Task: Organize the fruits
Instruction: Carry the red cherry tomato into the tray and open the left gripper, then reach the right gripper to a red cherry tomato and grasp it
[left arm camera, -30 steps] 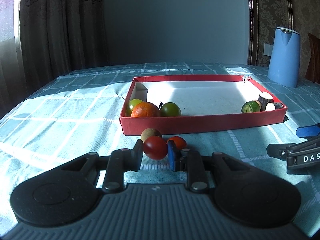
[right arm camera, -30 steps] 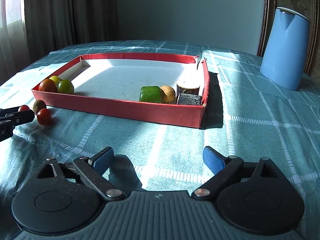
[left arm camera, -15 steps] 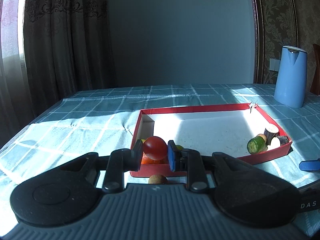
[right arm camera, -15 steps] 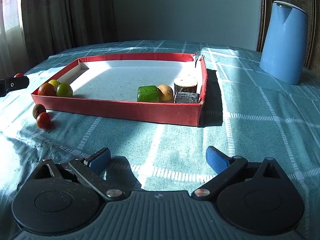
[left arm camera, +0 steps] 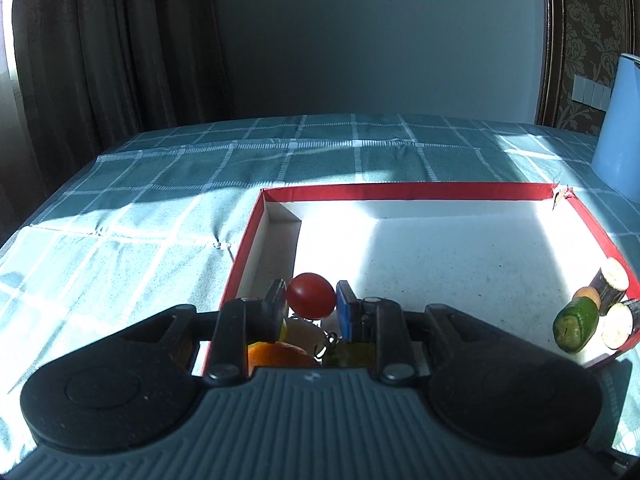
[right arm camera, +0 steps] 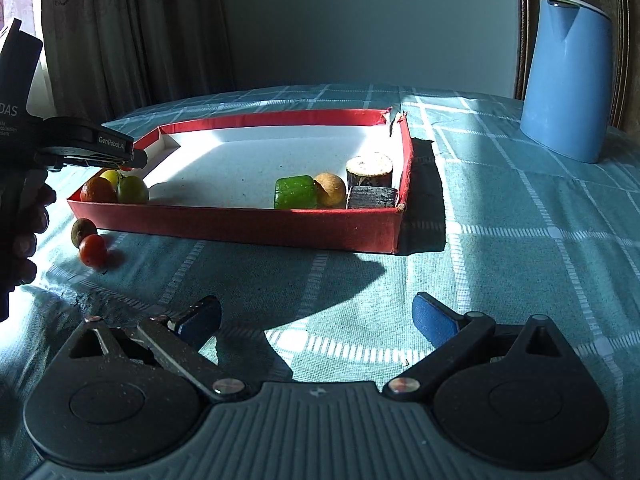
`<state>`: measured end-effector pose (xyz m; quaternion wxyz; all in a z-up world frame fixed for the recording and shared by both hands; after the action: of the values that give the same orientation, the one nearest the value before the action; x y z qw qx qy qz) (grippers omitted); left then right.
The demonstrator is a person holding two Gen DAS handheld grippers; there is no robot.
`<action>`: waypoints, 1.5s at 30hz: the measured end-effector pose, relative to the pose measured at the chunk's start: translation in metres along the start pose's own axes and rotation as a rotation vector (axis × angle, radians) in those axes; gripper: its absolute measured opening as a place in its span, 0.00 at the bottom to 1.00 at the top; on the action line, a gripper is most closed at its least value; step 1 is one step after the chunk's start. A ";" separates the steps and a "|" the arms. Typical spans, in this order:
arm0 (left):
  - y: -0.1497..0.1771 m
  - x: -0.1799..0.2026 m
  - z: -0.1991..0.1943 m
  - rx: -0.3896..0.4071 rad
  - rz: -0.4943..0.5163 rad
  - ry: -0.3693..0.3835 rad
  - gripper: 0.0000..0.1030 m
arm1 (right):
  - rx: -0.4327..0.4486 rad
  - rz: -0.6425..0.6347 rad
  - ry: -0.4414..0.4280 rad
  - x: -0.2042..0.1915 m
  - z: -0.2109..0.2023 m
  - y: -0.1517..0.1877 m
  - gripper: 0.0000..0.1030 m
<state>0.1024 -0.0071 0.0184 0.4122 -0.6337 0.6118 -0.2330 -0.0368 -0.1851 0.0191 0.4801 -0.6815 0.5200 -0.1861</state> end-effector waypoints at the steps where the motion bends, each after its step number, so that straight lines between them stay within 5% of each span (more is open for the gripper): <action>1: 0.003 0.002 0.000 0.017 0.012 -0.008 0.25 | 0.000 0.000 0.000 0.000 0.000 0.000 0.99; 4: 0.005 0.001 -0.004 0.025 0.011 0.000 0.28 | 0.000 -0.001 0.000 -0.001 0.000 0.000 0.99; 12: 0.023 -0.043 -0.058 0.119 -0.090 -0.005 0.69 | 0.010 0.007 -0.016 0.001 -0.003 0.000 0.99; 22: 0.072 -0.097 -0.064 0.109 -0.211 -0.141 0.76 | 0.113 -0.179 -0.256 -0.043 -0.010 -0.004 0.99; 28: 0.076 -0.114 -0.054 0.054 -0.295 -0.121 0.82 | 0.090 -0.329 -0.316 -0.088 0.013 -0.015 0.98; 39: 0.079 -0.117 -0.058 0.074 -0.322 -0.105 0.85 | -0.046 -0.392 -0.373 -0.115 0.061 -0.026 0.57; 45: 0.078 -0.115 -0.058 0.075 -0.314 -0.099 0.85 | -0.078 -0.384 -0.387 -0.119 0.076 -0.032 0.47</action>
<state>-0.0059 0.0975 0.0117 0.4238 -0.7163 0.4751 -0.2856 -0.0088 -0.0444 0.0394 0.5000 -0.8083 0.2869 -0.1200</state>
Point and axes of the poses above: each gripper's, at about its wrist camera, not at the fingertips, and z roughly the way its jaws point, x to its right, y to its underside, the point moved 1 cm from there along z, roughly the way its jaws point, and after that the axes turned 13 degrees about -y, right-handed, at the moved point
